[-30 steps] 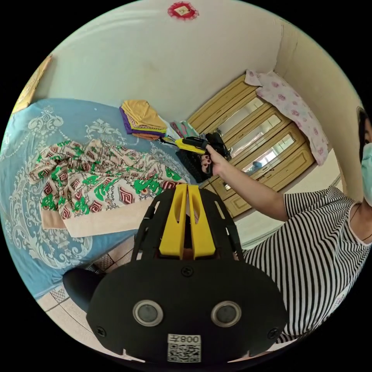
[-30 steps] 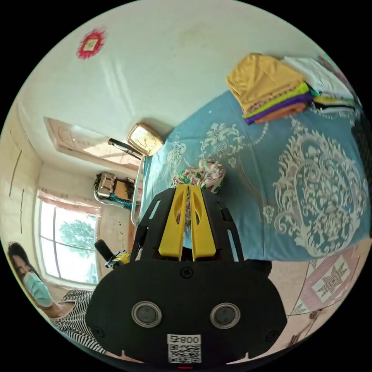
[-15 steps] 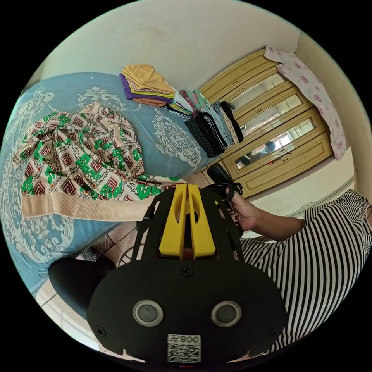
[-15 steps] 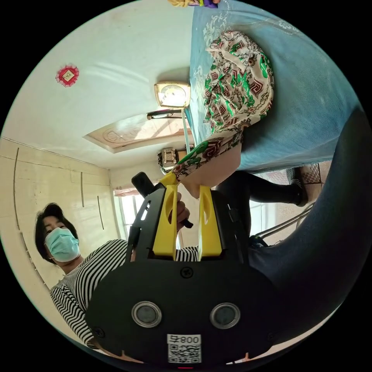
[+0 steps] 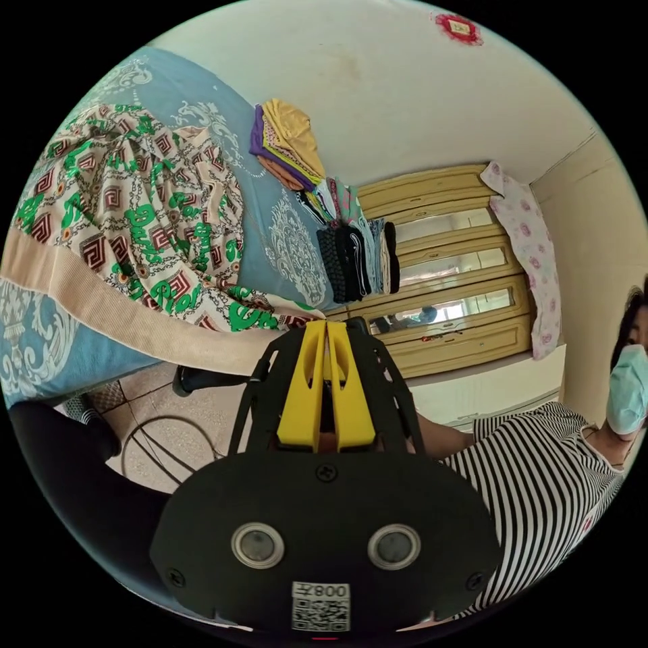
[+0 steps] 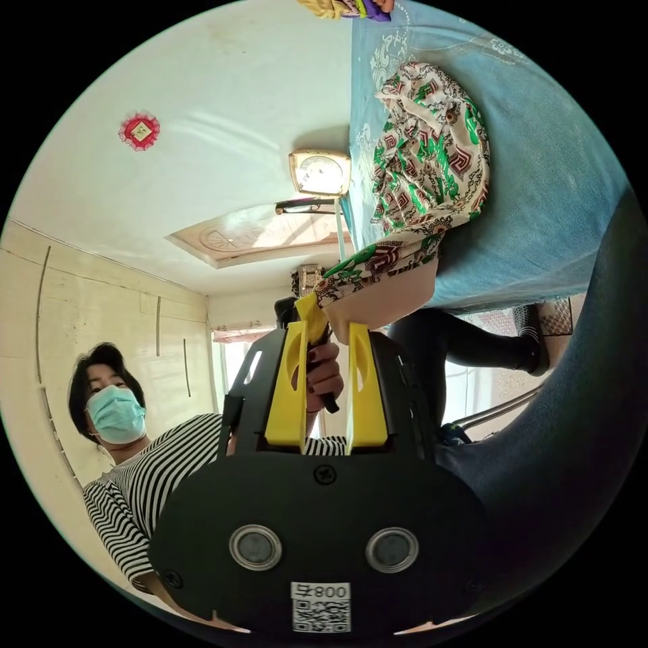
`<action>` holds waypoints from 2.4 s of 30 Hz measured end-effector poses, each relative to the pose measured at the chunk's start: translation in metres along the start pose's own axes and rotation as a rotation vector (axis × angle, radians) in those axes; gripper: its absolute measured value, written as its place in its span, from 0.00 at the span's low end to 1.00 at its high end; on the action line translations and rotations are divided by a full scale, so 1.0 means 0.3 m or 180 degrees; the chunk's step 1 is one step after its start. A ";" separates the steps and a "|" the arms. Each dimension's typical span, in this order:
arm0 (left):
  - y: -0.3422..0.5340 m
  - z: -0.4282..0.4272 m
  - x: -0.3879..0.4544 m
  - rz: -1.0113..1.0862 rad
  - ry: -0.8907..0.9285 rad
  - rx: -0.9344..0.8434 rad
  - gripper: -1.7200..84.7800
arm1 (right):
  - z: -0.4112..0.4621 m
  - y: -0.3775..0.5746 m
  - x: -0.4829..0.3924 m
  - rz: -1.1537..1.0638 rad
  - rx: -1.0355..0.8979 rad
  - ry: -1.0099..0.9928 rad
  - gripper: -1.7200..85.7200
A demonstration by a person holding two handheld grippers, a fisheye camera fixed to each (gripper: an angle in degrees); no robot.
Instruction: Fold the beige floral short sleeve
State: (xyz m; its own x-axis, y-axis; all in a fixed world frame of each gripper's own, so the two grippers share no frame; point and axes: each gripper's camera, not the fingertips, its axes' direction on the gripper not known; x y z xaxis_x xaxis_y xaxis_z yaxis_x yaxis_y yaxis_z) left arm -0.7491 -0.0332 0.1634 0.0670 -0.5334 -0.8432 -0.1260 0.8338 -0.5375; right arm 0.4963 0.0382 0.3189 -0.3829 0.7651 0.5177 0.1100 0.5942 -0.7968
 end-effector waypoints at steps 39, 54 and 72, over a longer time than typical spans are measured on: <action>-0.384 -0.577 -0.349 -0.0791 -0.2235 0.0028 0.11 | -0.370 -0.048 -0.237 -0.0425 0.0514 -0.0051 0.02; -0.304 -0.662 -0.273 -0.0766 -0.2074 0.0042 0.06 | -0.265 -0.003 -0.259 -0.0319 0.0565 -0.0040 0.02; 0.342 -1.143 0.170 -0.0499 -0.1177 0.1130 0.03 | -0.125 0.233 -0.361 -0.0394 0.0301 0.0298 0.02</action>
State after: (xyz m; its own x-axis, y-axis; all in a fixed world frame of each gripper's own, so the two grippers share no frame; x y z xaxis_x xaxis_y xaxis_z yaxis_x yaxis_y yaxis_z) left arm -1.0981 -0.0236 0.0689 0.4104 -0.6231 -0.6658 0.2517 0.7792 -0.5740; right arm 0.5798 0.0060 0.2187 -0.3007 0.7099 0.6369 -0.0211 0.6626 -0.7486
